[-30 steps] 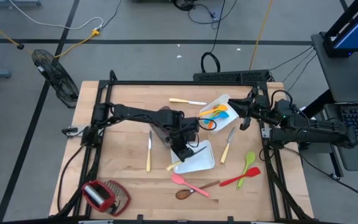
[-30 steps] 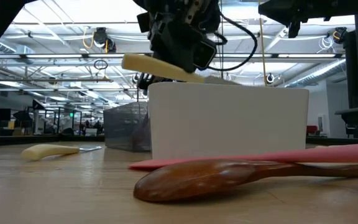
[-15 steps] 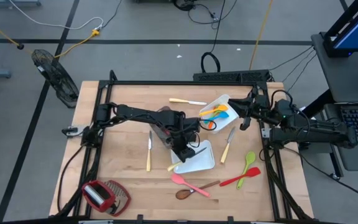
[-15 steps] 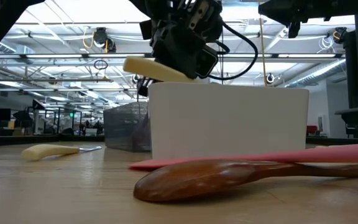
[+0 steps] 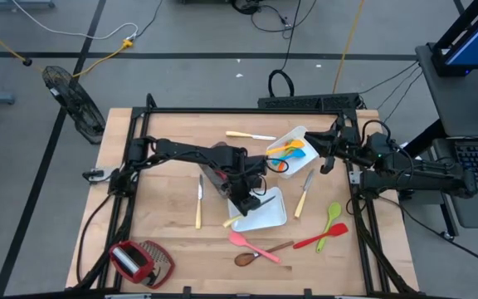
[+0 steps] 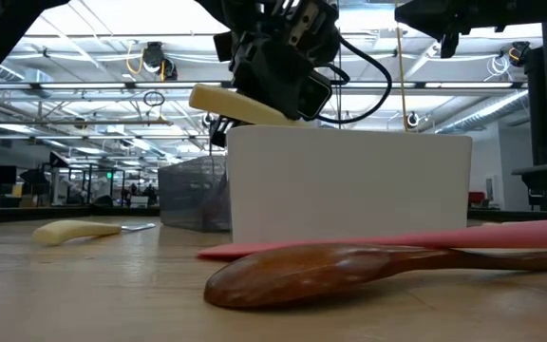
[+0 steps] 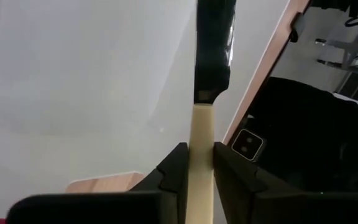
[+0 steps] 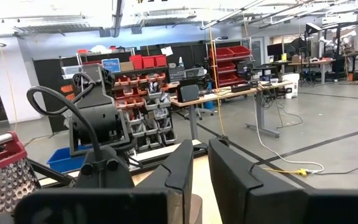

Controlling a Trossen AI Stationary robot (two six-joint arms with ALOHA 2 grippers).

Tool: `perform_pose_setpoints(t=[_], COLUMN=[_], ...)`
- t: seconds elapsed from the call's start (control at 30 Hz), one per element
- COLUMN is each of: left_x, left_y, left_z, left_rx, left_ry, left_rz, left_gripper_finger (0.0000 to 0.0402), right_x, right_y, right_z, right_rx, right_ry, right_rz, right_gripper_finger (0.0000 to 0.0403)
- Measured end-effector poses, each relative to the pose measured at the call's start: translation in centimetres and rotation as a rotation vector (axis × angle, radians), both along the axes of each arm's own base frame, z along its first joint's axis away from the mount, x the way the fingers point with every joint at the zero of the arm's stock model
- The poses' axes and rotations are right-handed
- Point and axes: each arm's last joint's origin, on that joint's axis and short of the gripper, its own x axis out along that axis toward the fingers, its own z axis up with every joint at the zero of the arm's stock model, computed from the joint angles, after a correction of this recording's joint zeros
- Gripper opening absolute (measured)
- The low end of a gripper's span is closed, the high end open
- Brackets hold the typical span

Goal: Pick & Place Kitchen Items
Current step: Put the yellow table knife into the bottom white bin

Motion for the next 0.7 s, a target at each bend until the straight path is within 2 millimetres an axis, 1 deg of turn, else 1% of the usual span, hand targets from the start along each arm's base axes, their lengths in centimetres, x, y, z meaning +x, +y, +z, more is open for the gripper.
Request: perform_pose_setpoints(t=[0.07,0.27,0.37,0.5,0.6,0.7], left_x=[0.0,0.0,0.0,0.0,-0.1,-0.3], left_y=[0.0,0.0,0.2,0.7,1.1,1.4], left_z=[0.0,0.0,0.0,0.1,0.2,0.9], left_rx=[0.002,0.0,-0.002,-0.042,-0.083,-0.079], left_ry=[-0.005,0.003,0.008,0.02,0.018,-0.007], left_rz=[-0.005,0.002,0.012,0.027,0.027,0.025], left_gripper_finger=[0.0085,0.016,0.0188,0.0207,0.0211,0.0211], right_x=[0.0,0.0,0.0,0.0,0.0,0.0], right_y=[0.0,0.0,0.0,0.0,0.0,0.0], right_z=[0.0,0.0,0.0,0.0,0.0,0.0], right_rx=[0.0,0.0,0.0,0.0,0.0,0.0], right_ry=[0.0,0.001,0.001,0.0,0.0,0.001], right_rz=[0.0,0.0,0.0,0.0,0.0,0.0], right_gripper_finger=[0.0047,0.0047,0.0047,0.0047,0.0047,0.0047])
